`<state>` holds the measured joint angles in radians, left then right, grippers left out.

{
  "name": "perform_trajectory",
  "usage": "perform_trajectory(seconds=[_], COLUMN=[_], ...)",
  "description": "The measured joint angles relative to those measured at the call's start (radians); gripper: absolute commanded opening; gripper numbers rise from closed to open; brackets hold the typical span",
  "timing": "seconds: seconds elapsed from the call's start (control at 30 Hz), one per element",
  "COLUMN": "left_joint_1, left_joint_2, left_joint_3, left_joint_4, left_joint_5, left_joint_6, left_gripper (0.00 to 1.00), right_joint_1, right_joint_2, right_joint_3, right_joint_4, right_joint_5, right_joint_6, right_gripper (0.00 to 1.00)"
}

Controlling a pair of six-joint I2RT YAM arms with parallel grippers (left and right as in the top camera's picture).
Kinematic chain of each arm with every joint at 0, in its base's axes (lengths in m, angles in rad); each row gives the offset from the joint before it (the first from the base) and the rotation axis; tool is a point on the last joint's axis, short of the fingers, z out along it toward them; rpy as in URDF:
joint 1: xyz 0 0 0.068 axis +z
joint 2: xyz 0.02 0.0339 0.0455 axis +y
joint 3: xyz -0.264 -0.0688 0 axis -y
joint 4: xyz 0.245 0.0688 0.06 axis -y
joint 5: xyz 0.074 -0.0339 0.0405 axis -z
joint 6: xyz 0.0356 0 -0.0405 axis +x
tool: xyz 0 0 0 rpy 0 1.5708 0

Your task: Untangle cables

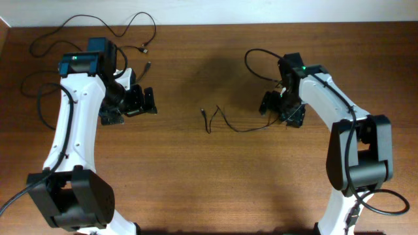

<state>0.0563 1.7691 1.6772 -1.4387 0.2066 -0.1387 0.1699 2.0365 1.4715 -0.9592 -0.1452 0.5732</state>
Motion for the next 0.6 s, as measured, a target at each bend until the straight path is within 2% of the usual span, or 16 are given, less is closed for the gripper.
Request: perform_trajectory(seconds=[0.13,0.33,0.4,0.43,0.6], left_joint_1=[0.000,0.000,0.000,0.000,0.000], left_joint_2=[0.000,0.000,0.000,0.000,0.000], left_joint_3=[0.000,0.000,0.000,0.000,0.000], left_joint_4=[0.005,0.008,0.012,0.012,0.016], left_joint_5=[0.000,0.000,0.000,0.000,0.000], left_joint_6=[0.000,0.000,0.000,0.000,0.000], left_gripper=[0.99,0.99,0.99,0.99,0.99], right_joint_1=[0.002,0.002,0.002,0.002,0.002], right_joint_2=[0.000,0.000,0.000,0.000,-0.001], right_joint_3=[-0.006,-0.024,-0.027,-0.028,-0.008], right_joint_4=[0.033,0.063,0.068,0.068,0.019], right_joint_5=[0.005,0.042,0.047,0.047,-0.012], right_joint_6=[0.019,0.044,0.044,0.045,0.048], right_gripper=[0.70,0.34,0.08,0.04,0.04])
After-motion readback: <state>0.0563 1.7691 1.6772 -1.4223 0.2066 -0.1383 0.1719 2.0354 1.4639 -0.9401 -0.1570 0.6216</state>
